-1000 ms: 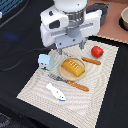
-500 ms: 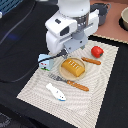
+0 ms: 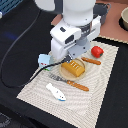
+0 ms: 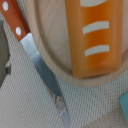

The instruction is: Interact with the objects in diverse but meaningful ways.

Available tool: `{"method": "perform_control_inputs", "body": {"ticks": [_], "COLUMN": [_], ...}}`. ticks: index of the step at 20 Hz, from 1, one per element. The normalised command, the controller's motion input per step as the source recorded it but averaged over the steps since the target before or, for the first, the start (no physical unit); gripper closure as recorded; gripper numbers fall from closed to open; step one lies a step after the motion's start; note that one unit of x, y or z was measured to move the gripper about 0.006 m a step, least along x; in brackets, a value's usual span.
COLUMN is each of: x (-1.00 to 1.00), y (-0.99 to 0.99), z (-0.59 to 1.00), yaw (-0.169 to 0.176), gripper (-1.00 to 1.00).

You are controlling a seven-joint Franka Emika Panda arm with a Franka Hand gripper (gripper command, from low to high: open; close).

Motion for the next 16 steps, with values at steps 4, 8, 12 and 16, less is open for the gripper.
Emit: {"method": "perform_control_inputs", "body": {"ticks": [4, 8, 12, 16], "x": [0.23, 0.21, 0.2, 0.22], "y": [-0.1, -0.1, -0.1, -0.09], "z": [-0.29, -0.31, -0.31, -0.3], "yaw": [0.022, 0.027, 0.026, 0.025], "gripper": [-1.0, -1.0, -1.0, -1.0]}}
